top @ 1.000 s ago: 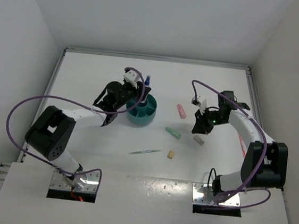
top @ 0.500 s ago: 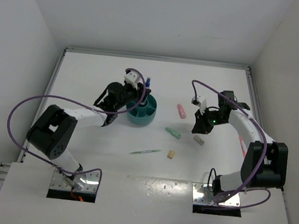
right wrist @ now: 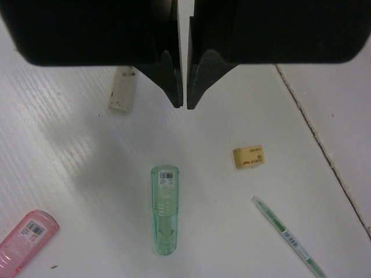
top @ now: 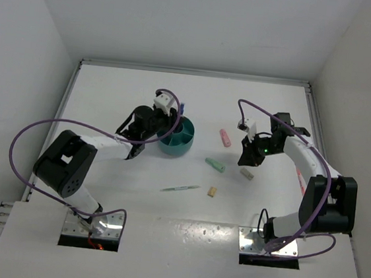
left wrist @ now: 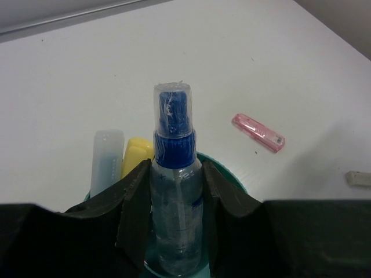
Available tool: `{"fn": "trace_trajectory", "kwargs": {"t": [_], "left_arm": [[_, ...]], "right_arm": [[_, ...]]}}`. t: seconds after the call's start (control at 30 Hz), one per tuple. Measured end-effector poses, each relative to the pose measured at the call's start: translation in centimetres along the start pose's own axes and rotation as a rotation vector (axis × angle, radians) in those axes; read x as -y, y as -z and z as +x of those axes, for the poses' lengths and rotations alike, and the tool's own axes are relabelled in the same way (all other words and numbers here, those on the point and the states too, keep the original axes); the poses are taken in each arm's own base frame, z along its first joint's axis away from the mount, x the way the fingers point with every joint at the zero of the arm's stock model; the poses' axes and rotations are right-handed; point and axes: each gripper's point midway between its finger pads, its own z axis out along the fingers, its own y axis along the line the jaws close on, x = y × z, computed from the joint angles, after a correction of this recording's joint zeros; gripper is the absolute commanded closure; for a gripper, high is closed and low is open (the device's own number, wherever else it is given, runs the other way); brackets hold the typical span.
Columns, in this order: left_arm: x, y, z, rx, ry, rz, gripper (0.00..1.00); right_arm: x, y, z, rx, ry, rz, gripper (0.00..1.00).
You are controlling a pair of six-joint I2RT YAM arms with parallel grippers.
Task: Sort the stationery into containers
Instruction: Place the stationery in the storage box.
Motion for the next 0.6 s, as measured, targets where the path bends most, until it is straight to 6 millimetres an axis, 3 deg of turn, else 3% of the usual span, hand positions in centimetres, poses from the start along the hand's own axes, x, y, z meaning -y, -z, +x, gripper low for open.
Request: {"fn": "trace_trajectory", "kwargs": {"t": [0.33,0.5,0.57,0.6], "left_arm": [[-0.6,0.4,1.3,-0.043,0.012,-0.024,0.47],[-0.6,0.7,0.6,-0.036,0.011,-0.030,0.44],[-0.7,0.9,-0.2,-0.021,0.009,-0.035,0.43],[-0.7,1.0,-0.6,-0.013,0.008,-0.038,0.43]], "right_arm": [[0.0,0.0,0.0,-0.001,-0.001,-0.001,0.94],[0.0,0.0,0.1,-0.002,-0.002,-0.001,0.81],[0.0,0.0,0.1,-0.003,-0.004,-0.002,0.48],[-0.1,0.0,0.1,-0.005,-0.008,-0.002,0.09]]}}
